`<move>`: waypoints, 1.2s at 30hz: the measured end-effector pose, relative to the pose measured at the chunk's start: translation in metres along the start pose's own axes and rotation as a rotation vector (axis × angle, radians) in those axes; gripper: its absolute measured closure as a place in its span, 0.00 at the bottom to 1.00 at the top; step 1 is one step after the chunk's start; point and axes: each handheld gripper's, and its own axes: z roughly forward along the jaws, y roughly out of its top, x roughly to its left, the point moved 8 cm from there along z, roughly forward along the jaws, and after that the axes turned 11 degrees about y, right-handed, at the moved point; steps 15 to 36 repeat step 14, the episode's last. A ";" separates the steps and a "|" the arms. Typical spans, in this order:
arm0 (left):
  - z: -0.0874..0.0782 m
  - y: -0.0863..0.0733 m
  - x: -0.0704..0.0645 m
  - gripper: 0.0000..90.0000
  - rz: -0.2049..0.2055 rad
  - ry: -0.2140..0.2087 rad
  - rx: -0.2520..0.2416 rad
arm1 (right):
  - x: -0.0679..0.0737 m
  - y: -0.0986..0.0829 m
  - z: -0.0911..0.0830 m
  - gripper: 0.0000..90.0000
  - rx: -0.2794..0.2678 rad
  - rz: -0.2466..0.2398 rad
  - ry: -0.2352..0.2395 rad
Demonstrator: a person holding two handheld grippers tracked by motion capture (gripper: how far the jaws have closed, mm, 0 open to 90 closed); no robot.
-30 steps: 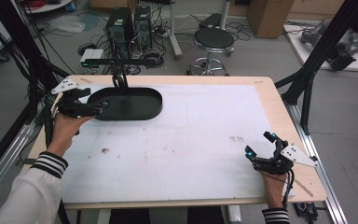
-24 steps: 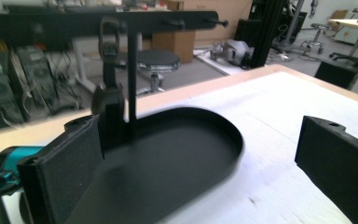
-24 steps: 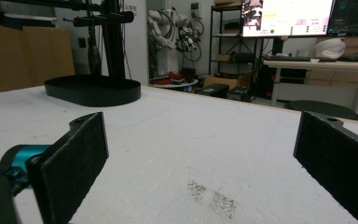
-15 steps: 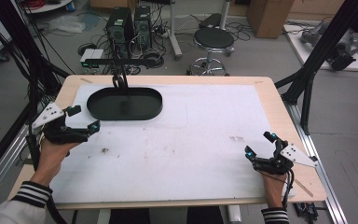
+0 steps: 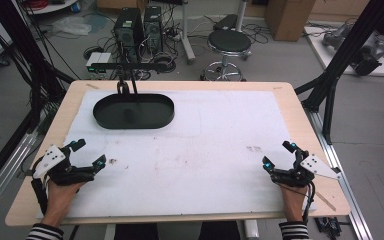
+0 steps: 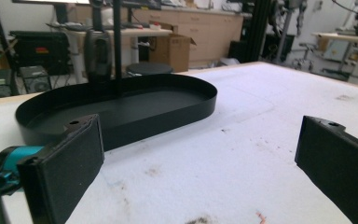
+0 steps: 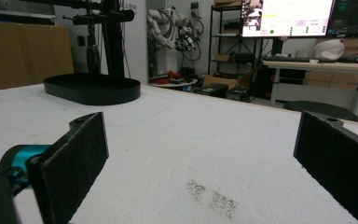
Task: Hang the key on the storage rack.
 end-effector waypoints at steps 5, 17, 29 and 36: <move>-0.006 -0.010 0.004 0.02 0.035 0.018 -0.018 | 0.000 0.000 0.000 0.02 0.000 -0.007 0.000; -0.013 -0.008 0.003 0.02 0.029 0.000 -0.087 | 0.000 0.000 0.000 0.02 0.000 -0.008 -0.003; -0.013 -0.008 0.003 0.02 0.029 0.000 -0.087 | 0.000 0.000 0.000 0.02 0.000 -0.008 -0.003; -0.013 -0.008 0.003 0.02 0.029 0.000 -0.087 | 0.000 0.000 0.000 0.02 0.000 -0.008 -0.003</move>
